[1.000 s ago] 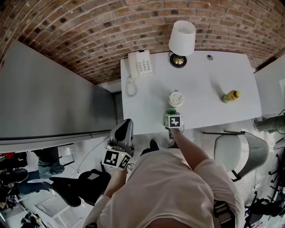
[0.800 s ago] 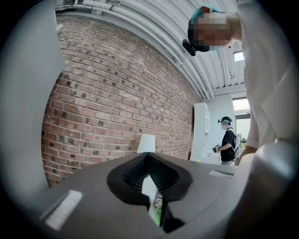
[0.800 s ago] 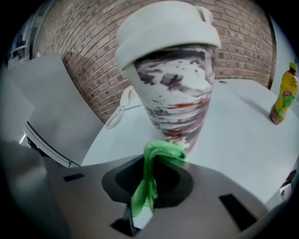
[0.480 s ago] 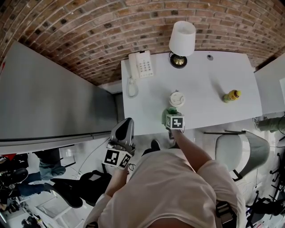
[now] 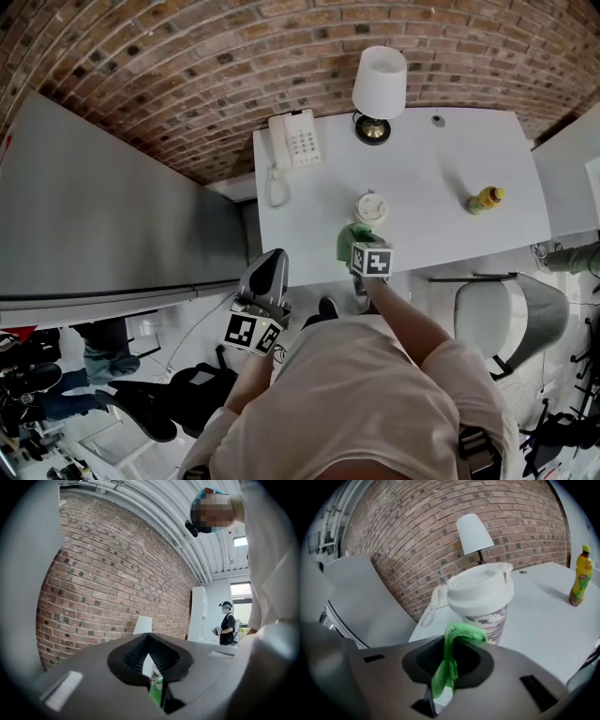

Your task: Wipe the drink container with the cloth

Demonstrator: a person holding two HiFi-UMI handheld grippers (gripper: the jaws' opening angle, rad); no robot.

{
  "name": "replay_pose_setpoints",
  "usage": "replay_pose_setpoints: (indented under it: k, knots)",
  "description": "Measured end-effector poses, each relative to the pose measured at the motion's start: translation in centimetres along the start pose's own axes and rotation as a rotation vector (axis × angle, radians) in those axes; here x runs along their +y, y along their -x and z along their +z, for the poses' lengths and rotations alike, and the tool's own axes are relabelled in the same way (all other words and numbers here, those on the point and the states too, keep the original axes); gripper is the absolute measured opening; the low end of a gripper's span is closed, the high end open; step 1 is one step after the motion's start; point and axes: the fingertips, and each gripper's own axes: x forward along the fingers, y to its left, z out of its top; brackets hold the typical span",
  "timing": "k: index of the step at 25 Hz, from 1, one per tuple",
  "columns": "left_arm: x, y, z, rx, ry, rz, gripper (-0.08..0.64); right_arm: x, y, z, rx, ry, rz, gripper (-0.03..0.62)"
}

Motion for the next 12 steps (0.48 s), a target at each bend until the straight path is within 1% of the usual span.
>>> replay_pose_setpoints:
  k: [4, 12]
  knots:
    - [-0.2, 0.1, -0.3, 0.003, 0.006, -0.005, 0.009, 0.7, 1.1, 1.1, -0.026, -0.010, 0.020, 0.054]
    - [-0.9, -0.1, -0.3, -0.010, 0.007, -0.015, 0.009, 0.9, 2.9, 1.8, -0.057, -0.026, 0.021, 0.054]
